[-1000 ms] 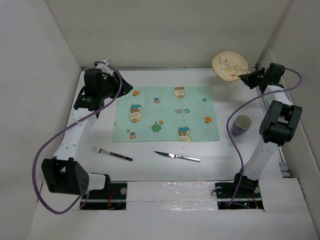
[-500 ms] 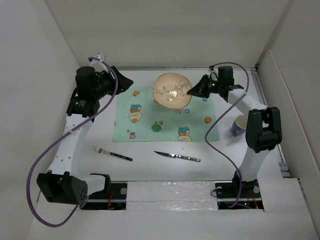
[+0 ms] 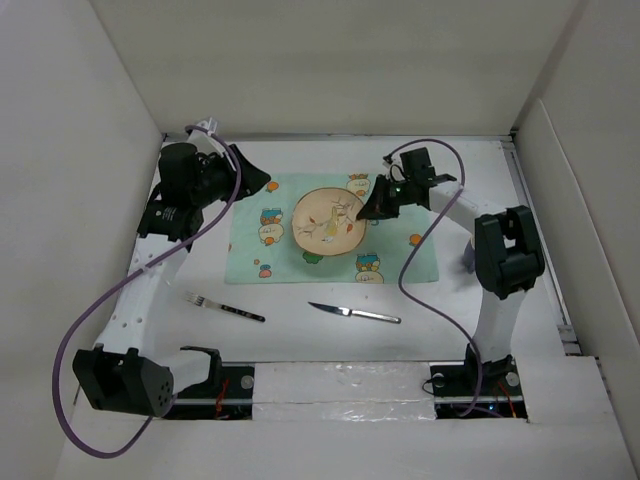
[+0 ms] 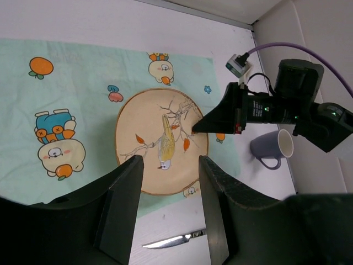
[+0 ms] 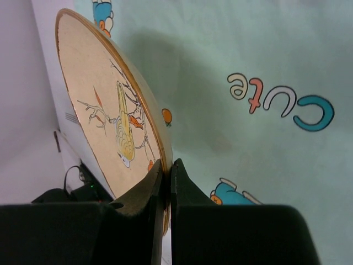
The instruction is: Set the dinner table for one person
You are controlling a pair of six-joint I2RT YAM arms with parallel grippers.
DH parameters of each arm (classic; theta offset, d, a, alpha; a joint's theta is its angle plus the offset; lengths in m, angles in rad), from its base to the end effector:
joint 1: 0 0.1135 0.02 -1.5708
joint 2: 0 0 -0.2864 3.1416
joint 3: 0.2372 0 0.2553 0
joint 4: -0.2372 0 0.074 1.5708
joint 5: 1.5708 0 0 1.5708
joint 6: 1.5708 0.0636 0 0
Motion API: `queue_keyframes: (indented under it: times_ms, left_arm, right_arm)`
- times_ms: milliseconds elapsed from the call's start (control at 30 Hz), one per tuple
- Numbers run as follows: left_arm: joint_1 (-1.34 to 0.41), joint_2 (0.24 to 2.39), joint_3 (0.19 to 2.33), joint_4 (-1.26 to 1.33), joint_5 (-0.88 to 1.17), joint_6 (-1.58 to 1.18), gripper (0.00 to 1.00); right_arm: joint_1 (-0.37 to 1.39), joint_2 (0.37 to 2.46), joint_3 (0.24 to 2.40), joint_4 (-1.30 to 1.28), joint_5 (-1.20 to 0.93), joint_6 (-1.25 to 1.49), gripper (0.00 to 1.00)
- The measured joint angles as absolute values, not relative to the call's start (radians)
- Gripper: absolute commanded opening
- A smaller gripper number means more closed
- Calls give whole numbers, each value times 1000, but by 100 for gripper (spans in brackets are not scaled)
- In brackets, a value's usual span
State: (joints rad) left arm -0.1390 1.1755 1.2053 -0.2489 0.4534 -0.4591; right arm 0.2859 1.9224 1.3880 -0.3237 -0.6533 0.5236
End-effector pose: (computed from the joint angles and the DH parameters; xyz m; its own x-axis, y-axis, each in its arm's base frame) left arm 0.2774 -0.0669 0.4167 -0.4358 -0.3413 -0.8328 0.3959 0.7583 -0.5179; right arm 0.4152 0.1623 0.2134 -0.9313 0.1401 -0.3363 -0.1612 0.6694 0.7252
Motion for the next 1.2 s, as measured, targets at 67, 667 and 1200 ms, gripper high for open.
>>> queue_keyframes:
  times_ms: [67, 667, 1200]
  left_arm:
    - [-145, 1174, 1203, -251, 450, -455, 42]
    - [-149, 1162, 1121, -250, 436, -446, 42]
    - [-149, 1152, 1050, -238, 438, -450, 0]
  right_arm:
    - [290, 1957, 1407, -326, -647, 511, 0]
    - [296, 2156, 1566, -412, -598, 461, 45]
    - [216, 1704, 1517, -591, -263, 382, 0]
